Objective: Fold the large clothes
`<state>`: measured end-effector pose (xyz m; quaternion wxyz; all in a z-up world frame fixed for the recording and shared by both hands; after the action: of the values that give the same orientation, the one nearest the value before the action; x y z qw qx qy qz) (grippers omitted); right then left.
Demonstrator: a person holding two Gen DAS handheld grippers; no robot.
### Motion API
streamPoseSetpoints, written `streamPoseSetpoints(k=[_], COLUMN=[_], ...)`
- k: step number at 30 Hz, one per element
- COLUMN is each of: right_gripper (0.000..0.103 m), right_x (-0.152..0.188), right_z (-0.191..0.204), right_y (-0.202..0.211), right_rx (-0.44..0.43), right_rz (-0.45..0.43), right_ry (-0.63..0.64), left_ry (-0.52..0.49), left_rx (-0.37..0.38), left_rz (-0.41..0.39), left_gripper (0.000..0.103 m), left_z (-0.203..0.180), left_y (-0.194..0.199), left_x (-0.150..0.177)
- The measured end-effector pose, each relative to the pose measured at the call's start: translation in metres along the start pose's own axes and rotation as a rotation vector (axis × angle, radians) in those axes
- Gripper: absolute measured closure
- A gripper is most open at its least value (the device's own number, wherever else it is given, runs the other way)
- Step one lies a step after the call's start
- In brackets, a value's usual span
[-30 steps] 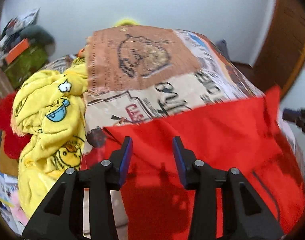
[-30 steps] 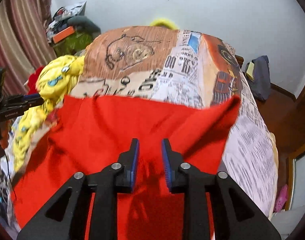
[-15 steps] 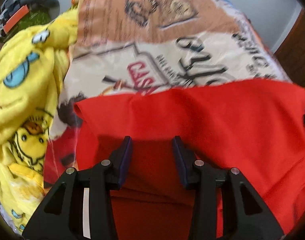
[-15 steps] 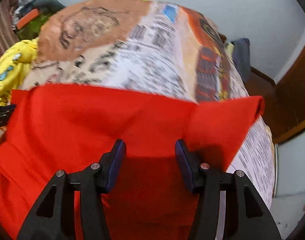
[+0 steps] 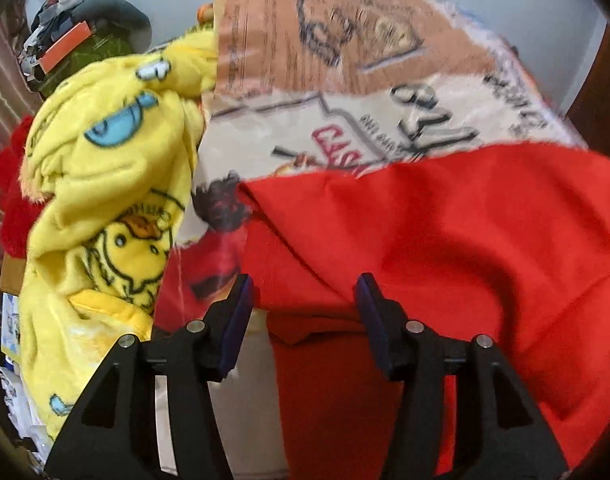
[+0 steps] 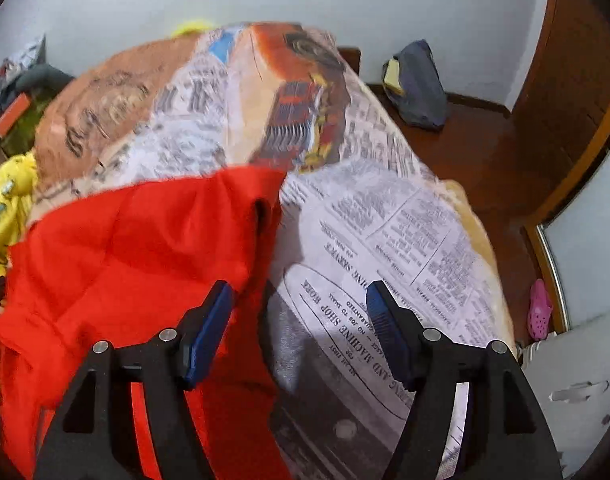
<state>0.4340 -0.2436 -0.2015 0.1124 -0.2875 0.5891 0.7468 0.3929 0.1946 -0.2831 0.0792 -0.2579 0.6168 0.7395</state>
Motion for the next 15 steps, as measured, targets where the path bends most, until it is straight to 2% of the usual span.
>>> streamPoseSetpoints(k=[4,6,8,10,13,15], right_gripper=[0.037,0.037,0.034,0.032,0.032,0.032], right_x=[-0.011,-0.011,-0.008,0.001,0.019,0.032], right_z=[0.039,0.066,0.089,0.105,0.120,0.121], right_y=[0.012,0.010,0.001,-0.013,-0.040,-0.055], right_rx=[-0.100,-0.151,-0.187,-0.211,-0.196,-0.173], right_rz=[-0.039,-0.033,-0.012,0.026,0.115,0.167], right_ry=[0.045,0.089,0.124,0.155,0.203,0.225], left_ry=[-0.011,-0.032,-0.061,-0.117,-0.207,-0.224], left_rx=[0.075,0.133,0.192,0.232,0.191,0.169], left_rz=[-0.066,-0.086,-0.084,-0.061,-0.013,-0.003], left_gripper=[0.050,0.045,0.038,0.036,0.034,0.031], left_z=[-0.020,-0.039,-0.060,-0.085,-0.111,-0.117], left_y=[0.032,0.045,0.050,0.050,0.035,0.027], left_x=[-0.014,-0.018,-0.018,-0.011,0.003,0.015])
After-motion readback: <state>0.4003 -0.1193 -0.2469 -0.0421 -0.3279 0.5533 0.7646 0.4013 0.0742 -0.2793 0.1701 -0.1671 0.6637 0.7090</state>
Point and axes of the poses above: each gripper's, at about its wrist camera, not at the fingertips, and y roughly against the way its jaws point, z to its left, x to its underside, the point moved 4 cm from there along -y, roughly the way its jaws point, and after that the axes turned 7 degrees about -x, right-handed, at the moved point
